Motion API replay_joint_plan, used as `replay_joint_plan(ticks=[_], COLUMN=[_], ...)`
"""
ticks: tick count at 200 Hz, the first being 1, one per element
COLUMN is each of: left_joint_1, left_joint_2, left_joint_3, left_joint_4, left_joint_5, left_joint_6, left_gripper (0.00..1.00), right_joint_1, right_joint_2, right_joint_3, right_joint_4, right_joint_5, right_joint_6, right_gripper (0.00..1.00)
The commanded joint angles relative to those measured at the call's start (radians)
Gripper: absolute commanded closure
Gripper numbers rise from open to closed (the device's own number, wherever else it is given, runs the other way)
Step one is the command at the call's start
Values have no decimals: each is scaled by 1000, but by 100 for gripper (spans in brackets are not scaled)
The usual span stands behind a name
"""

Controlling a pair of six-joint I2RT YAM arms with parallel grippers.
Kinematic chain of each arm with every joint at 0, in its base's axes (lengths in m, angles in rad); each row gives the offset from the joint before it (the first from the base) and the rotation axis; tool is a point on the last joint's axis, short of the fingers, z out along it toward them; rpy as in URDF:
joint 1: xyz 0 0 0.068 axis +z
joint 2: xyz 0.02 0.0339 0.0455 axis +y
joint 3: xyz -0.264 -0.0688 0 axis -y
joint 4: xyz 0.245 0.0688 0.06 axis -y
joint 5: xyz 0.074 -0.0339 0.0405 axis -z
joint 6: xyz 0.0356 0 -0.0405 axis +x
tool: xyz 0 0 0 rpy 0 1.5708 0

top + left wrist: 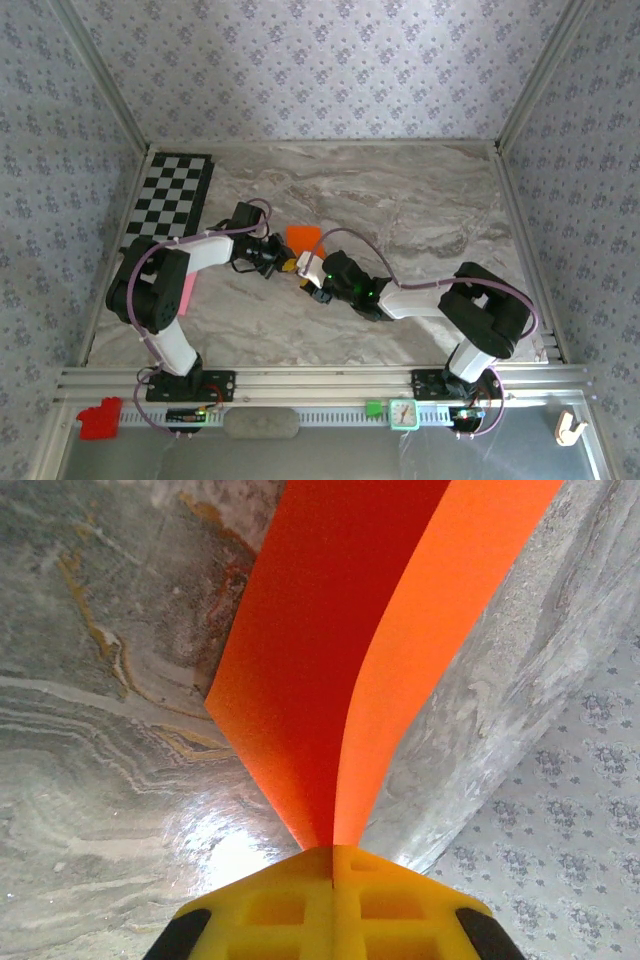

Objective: Fold a paper plane with a square sheet of paper (pick it up from the middle)
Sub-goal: Third fold the triangle at the center of the table.

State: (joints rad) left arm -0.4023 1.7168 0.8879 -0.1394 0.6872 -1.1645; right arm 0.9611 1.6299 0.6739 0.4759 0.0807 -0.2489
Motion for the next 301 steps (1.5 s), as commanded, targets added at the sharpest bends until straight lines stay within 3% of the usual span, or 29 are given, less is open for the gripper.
replay_joint_plan(ticks=[1, 65, 103, 158, 190, 244, 301], left_joint_1=[-9, -13, -14, 75, 92, 40, 19], left_joint_2=[6, 9, 1, -113, -170, -100, 61], left_joint_3=[10, 12, 12, -7, 7, 65, 147], left_joint_4=[-24, -24, -30, -88, -80, -81, -195], left_joint_5=[0, -1, -5, -79, -91, -88, -156], left_joint_6=[3, 2, 4, 61, 97, 145, 222], left_gripper=[100, 100, 100, 72, 65, 65, 78], right_joint_1=[6, 5, 6, -1, -3, 1, -5], right_joint_2=[-5, 1, 3, -21, -14, 21, 46], right_joint_3=[21, 36, 40, 20, 18, 18, 24], right_joint_4=[3, 6, -23, -79, -85, -52, -38], right_joint_5=[-14, -23, -42, -153, -239, -350, -419], right_joint_6=[6, 12, 13, 70, 157, 282, 357], right_gripper=[62, 62, 74, 87, 91, 92, 92])
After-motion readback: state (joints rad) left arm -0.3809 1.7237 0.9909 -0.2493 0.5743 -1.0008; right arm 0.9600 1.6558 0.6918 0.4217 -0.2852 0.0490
